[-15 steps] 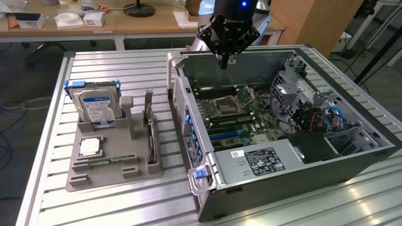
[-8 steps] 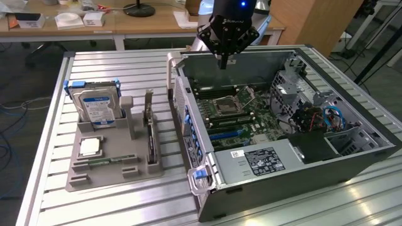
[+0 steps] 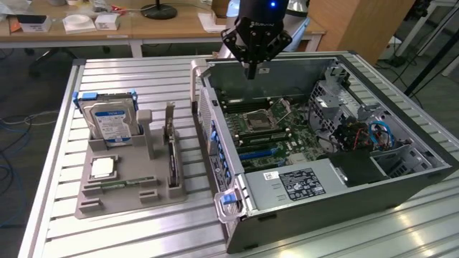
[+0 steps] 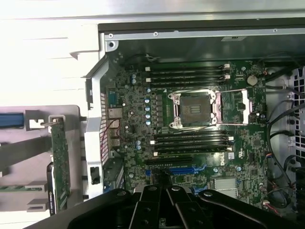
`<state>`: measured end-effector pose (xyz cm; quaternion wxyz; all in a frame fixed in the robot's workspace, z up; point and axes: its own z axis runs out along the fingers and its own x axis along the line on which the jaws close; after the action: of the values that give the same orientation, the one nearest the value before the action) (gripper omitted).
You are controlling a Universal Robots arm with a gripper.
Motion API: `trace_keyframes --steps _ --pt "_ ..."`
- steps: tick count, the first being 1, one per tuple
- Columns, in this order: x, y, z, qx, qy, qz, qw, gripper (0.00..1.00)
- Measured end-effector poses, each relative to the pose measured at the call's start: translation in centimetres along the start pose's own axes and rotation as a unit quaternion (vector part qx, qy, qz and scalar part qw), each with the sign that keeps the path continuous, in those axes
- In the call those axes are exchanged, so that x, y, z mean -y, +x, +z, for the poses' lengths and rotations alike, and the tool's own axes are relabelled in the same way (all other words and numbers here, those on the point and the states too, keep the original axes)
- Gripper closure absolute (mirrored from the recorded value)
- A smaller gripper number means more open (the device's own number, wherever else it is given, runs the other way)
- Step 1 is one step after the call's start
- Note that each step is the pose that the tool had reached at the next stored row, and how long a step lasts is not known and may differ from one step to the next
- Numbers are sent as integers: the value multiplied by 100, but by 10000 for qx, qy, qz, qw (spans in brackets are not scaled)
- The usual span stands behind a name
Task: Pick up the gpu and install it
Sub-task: 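Reach for the gpu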
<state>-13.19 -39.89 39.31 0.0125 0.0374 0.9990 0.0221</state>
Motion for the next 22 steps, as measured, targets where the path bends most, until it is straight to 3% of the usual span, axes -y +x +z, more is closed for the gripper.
trace_keyframes --steps 22 --pt "29 379 -5 0 0 0 10000 89"
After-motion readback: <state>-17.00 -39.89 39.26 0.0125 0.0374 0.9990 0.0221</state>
